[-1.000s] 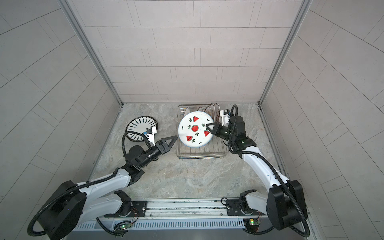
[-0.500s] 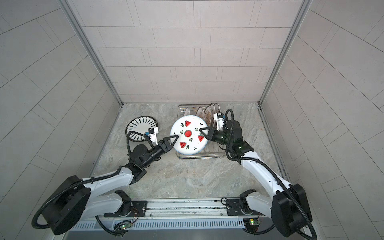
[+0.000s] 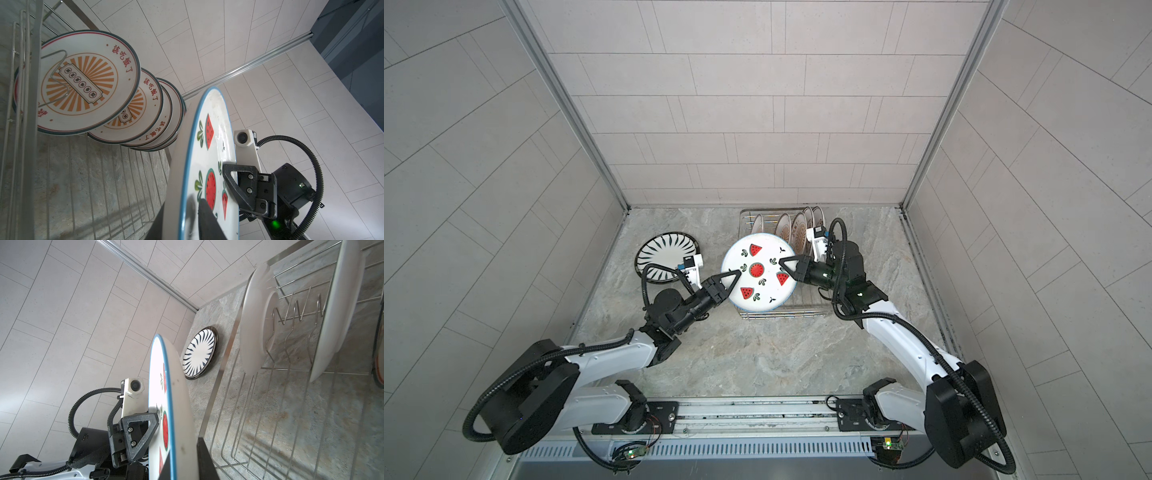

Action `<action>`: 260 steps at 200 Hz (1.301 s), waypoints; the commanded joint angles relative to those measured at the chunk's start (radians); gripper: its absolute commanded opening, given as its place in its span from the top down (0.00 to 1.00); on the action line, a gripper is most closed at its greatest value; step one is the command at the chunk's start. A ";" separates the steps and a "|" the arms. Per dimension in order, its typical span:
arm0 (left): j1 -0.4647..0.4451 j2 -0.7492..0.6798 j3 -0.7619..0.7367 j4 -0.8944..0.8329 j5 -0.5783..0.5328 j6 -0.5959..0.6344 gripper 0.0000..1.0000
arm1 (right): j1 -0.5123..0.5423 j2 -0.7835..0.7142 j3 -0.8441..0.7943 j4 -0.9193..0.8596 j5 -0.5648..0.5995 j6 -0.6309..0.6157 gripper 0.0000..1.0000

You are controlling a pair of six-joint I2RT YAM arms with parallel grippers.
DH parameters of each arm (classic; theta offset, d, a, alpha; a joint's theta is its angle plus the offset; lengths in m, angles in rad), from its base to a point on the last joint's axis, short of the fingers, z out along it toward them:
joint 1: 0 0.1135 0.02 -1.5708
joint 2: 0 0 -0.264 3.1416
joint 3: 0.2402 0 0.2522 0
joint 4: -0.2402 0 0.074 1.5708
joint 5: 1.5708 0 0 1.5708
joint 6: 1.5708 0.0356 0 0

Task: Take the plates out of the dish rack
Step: 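Close the left gripper on the plate rim held by the right gripper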

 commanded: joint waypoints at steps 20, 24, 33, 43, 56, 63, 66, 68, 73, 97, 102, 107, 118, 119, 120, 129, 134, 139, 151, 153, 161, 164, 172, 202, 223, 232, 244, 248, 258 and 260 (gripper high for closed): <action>-0.007 0.003 0.010 0.121 0.075 -0.039 0.64 | 0.004 0.017 0.063 0.085 -0.016 0.004 0.92; -0.007 0.004 0.008 0.126 0.078 -0.040 0.65 | 0.004 0.018 0.063 0.086 -0.016 0.004 0.92; -0.007 0.004 0.007 0.130 0.084 -0.041 0.68 | 0.004 0.021 0.064 0.083 -0.013 0.004 0.92; -0.007 0.004 0.008 0.131 0.092 -0.042 0.70 | 0.004 0.025 0.067 0.077 -0.010 0.002 0.92; -0.007 0.004 0.006 0.139 0.100 -0.048 0.74 | 0.004 0.034 0.070 0.071 -0.008 0.001 0.92; -0.007 0.004 0.005 0.145 0.104 -0.052 0.74 | 0.004 0.039 0.073 0.067 -0.006 -0.002 0.91; -0.007 0.004 0.005 0.147 0.104 -0.053 0.75 | 0.004 0.042 0.074 0.066 -0.004 -0.003 0.91; -0.007 0.004 0.004 0.148 0.104 -0.054 0.76 | 0.004 0.043 0.076 0.062 -0.003 -0.004 0.91; -0.007 0.003 0.003 0.151 0.104 -0.055 0.78 | 0.004 0.049 0.078 0.055 0.000 -0.007 0.91; -0.006 -0.002 0.006 0.143 0.098 -0.056 0.87 | 0.008 0.078 0.094 0.038 -0.001 -0.019 0.89; -0.007 -0.001 0.008 0.140 0.098 -0.056 0.87 | 0.011 0.084 0.104 0.025 -0.001 -0.030 0.88; -0.007 -0.001 0.008 0.137 0.096 -0.056 0.87 | 0.016 0.090 0.116 0.004 0.002 -0.046 0.87; -0.005 0.001 0.004 0.140 0.079 -0.063 0.88 | 0.025 0.098 0.135 -0.026 0.019 -0.068 0.85; -0.005 0.002 0.003 0.141 0.077 -0.063 0.88 | 0.025 0.098 0.137 -0.028 0.021 -0.069 0.84; -0.005 0.002 0.002 0.142 0.075 -0.063 0.88 | 0.026 0.099 0.138 -0.029 0.022 -0.070 0.84; -0.007 0.007 -0.004 0.159 0.057 -0.067 0.89 | 0.033 0.099 0.142 -0.043 0.033 -0.081 0.81; -0.006 0.007 -0.008 0.167 0.048 -0.070 0.90 | 0.034 0.099 0.143 -0.050 0.038 -0.088 0.80; -0.006 0.008 -0.013 0.176 0.038 -0.072 0.90 | 0.036 0.099 0.143 -0.055 0.042 -0.091 0.78; -0.005 0.007 -0.022 0.192 0.016 -0.075 0.90 | 0.036 0.097 0.142 -0.056 0.046 -0.096 0.73; -0.006 0.006 -0.024 0.193 0.012 -0.075 0.90 | 0.036 0.098 0.140 -0.056 0.048 -0.098 0.72; -0.006 0.001 -0.028 0.192 -0.003 -0.076 0.90 | 0.038 0.099 0.141 -0.060 0.053 -0.100 0.68; -0.004 0.000 -0.031 0.192 -0.009 -0.076 0.90 | 0.038 0.099 0.141 -0.063 0.054 -0.102 0.65; -0.004 -0.004 -0.031 0.190 -0.016 -0.078 0.90 | 0.038 0.101 0.141 -0.066 0.059 -0.106 0.59; -0.003 -0.005 -0.035 0.220 -0.012 -0.106 0.92 | 0.041 0.110 0.150 -0.071 0.055 -0.115 0.44; -0.001 -0.007 -0.036 0.235 -0.017 -0.119 0.92 | 0.050 0.108 0.161 -0.095 0.061 -0.138 0.32; 0.000 -0.014 -0.037 0.233 -0.025 -0.119 0.92 | 0.052 0.106 0.162 -0.099 0.066 -0.143 0.25; 0.006 -0.023 -0.040 0.233 -0.031 -0.122 0.92 | 0.053 0.102 0.160 -0.110 0.078 -0.150 0.18; 0.007 -0.027 -0.040 0.233 -0.033 -0.122 0.92 | 0.052 0.099 0.159 -0.113 0.084 -0.152 0.15; 0.015 -0.036 -0.042 0.229 -0.041 -0.122 0.93 | 0.053 0.093 0.157 -0.118 0.095 -0.157 0.12; 0.015 -0.037 -0.041 0.229 -0.042 -0.123 0.93 | 0.052 0.092 0.155 -0.119 0.098 -0.158 0.11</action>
